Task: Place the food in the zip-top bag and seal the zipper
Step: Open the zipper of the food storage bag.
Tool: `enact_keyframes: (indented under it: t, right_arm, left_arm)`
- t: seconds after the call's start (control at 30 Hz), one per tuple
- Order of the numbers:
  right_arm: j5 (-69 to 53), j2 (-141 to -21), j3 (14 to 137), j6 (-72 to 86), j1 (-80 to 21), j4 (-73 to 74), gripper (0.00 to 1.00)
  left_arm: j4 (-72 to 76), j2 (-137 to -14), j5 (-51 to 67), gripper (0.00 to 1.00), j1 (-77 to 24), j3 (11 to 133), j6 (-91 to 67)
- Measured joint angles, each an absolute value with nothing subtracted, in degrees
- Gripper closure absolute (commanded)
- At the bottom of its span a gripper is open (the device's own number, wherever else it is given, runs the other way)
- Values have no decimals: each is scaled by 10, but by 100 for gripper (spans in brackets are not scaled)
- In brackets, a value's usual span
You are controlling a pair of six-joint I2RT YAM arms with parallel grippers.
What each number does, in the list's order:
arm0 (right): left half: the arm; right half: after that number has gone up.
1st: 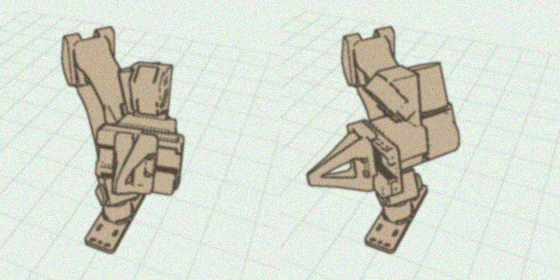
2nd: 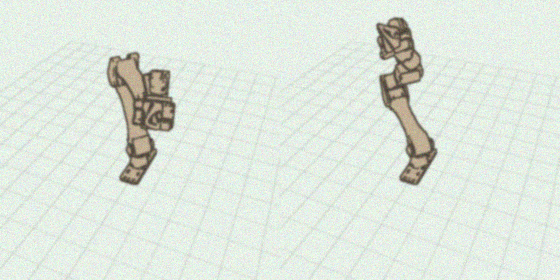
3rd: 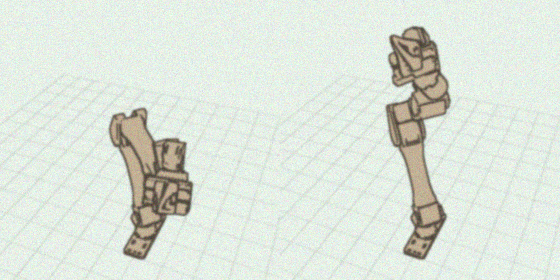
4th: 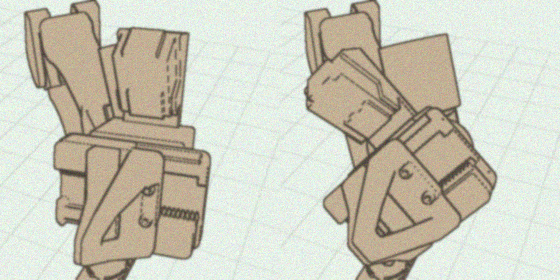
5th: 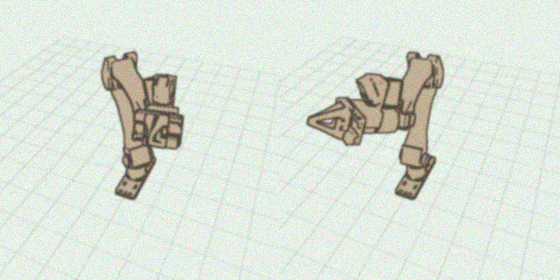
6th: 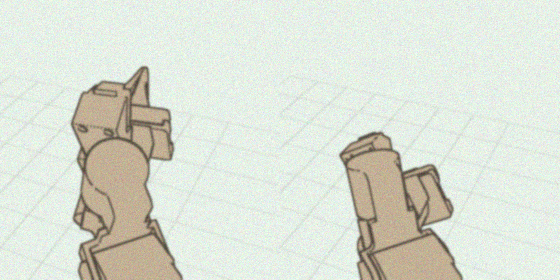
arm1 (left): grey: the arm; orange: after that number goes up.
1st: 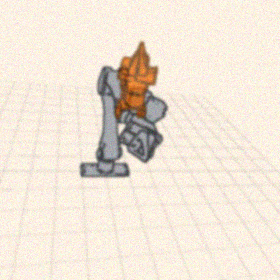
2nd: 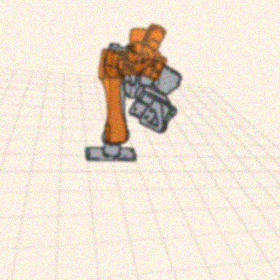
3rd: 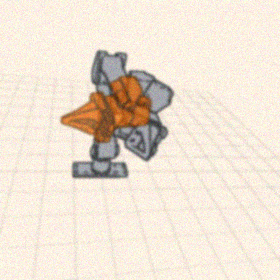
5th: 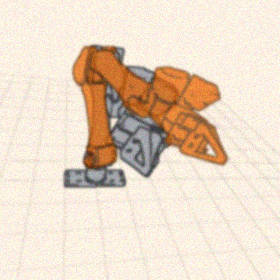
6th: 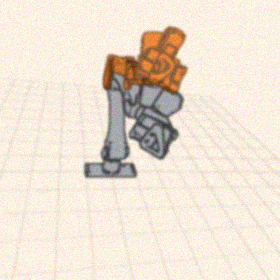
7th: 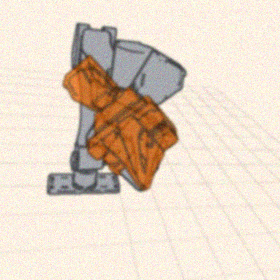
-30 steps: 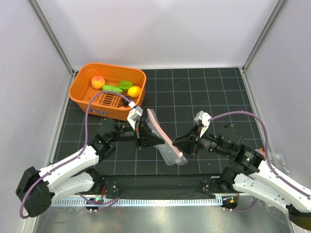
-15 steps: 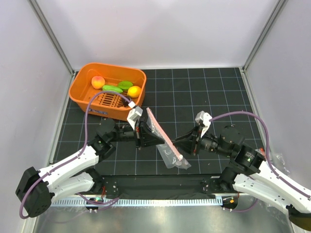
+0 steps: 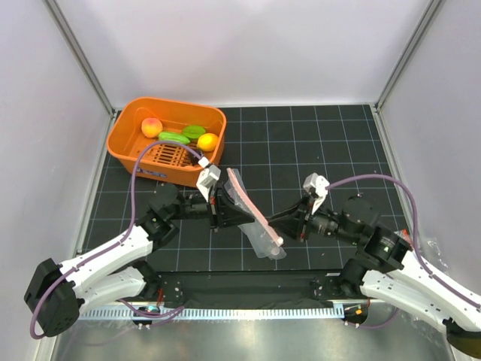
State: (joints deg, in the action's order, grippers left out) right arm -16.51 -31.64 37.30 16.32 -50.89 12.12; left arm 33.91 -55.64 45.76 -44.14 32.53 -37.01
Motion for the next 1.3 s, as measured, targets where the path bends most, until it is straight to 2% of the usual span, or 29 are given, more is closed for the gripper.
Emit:
enact_keyframes:
  t: [0.2, 0.6, 1.3]
  right_arm:
    - [-145, -278, 370, 163, -509, 117, 69]
    - [-177, -338, 370, 163, -509, 116, 69]
    - [-240, -357, 369, 165, -509, 95, 72]
  left_arm:
    - [339, -557, 457, 100, -441, 325, -370]
    - [338, -557, 457, 99, -441, 325, -370]
    - [285, -558, 432, 100, -441, 325, -340]
